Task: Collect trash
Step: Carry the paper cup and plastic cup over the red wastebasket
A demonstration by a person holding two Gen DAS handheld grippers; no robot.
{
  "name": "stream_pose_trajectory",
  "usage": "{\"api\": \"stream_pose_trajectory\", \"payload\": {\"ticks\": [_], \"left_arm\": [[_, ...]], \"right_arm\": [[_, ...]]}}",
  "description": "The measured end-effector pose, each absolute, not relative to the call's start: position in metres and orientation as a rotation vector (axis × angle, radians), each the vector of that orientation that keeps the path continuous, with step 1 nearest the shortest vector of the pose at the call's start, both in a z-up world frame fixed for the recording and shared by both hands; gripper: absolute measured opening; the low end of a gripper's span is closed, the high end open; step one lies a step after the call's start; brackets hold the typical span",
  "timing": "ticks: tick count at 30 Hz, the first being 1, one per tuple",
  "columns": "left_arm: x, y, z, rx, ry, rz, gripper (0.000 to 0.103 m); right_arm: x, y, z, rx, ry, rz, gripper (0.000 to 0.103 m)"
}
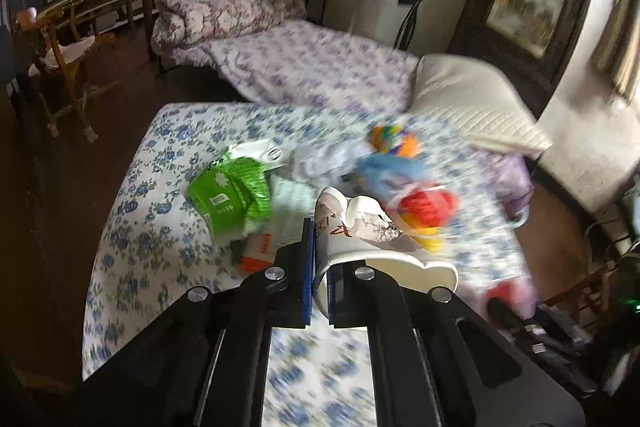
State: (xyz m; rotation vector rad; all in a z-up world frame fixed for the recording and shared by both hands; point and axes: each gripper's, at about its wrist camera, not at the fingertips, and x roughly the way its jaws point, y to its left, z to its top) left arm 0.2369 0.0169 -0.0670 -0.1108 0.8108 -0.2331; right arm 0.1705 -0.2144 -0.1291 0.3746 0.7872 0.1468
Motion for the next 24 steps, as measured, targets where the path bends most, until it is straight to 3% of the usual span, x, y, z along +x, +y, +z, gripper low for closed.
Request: {"api": "stream_pose_trajectory", "payload": {"ticks": [15,24], "left_arm": [[0.116,-0.046,-0.042,-0.149,0.83,-0.456,0.006],[0.082,-0.123,-0.038,0.0,0.845,-0.538,0.006]], "right_arm": [[0.07,-0.262,-0.074,0.351,0.718,0.054,0.054],[0.017,-0.319,-0.069,0.325,0.709,-0.007,0.054]]}}
